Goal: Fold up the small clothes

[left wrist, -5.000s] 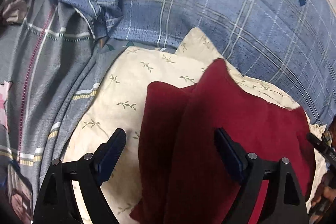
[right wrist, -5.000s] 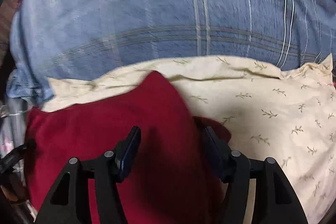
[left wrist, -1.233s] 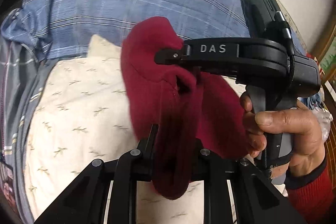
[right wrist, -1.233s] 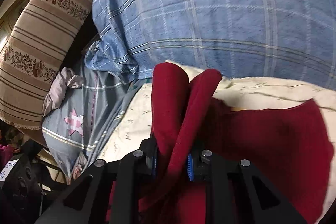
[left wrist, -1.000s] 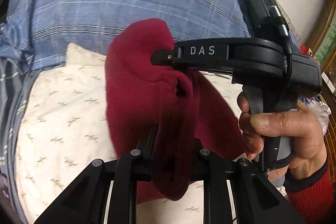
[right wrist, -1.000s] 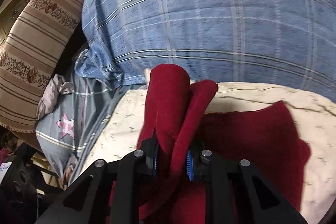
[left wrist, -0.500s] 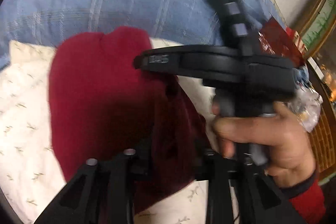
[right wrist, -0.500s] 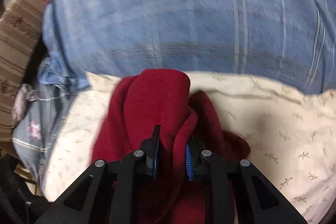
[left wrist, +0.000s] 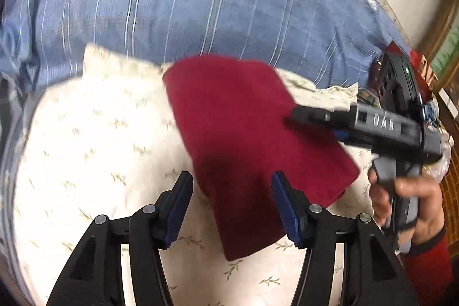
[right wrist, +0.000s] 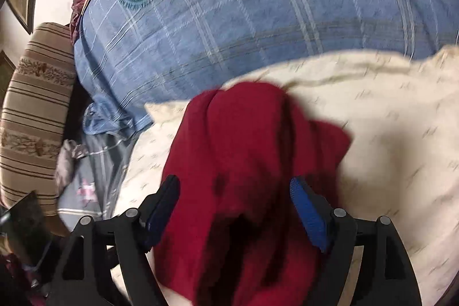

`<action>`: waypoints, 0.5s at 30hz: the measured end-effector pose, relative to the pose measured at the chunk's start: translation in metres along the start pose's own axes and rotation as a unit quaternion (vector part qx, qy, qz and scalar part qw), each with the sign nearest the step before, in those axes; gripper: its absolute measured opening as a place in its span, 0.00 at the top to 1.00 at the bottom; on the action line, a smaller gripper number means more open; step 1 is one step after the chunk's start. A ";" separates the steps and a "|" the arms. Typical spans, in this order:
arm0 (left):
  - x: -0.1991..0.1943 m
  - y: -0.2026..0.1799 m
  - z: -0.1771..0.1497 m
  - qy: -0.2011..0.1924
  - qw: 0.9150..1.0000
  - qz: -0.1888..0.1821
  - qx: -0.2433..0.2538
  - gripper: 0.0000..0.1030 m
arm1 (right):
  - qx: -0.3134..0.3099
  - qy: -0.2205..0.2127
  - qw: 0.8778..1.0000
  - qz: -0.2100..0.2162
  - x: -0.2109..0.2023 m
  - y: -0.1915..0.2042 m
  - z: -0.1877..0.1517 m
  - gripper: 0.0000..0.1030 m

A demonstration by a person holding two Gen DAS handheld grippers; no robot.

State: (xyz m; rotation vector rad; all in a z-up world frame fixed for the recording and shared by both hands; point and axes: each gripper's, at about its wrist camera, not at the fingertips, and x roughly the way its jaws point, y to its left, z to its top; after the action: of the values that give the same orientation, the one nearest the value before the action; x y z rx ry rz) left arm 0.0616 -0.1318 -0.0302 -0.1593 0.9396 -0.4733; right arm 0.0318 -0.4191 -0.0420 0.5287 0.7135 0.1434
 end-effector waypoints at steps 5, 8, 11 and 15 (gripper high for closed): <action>0.021 0.000 -0.007 0.016 1.000 0.000 0.007 0.45 | -0.082 -0.004 0.993 -0.079 -0.006 0.014 -0.025 0.83; 0.035 0.002 -0.004 0.012 1.000 0.003 0.000 0.45 | -0.096 -0.022 0.990 -0.097 -0.029 0.009 -0.043 0.94; 0.043 0.005 -0.001 0.017 1.000 0.008 -0.005 0.45 | -0.074 -0.011 0.990 -0.119 -0.015 -0.010 -0.049 0.94; 0.042 0.004 -0.005 0.007 1.000 0.011 -0.001 0.45 | -0.053 -0.034 0.996 -0.067 -0.028 -0.007 -0.045 0.74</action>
State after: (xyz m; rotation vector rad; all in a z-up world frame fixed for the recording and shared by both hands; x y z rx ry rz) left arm 0.0792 -0.1471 -0.0652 -0.1484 0.9555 -0.4540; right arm -0.0187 -0.4154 -0.0579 0.3817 0.6685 0.0375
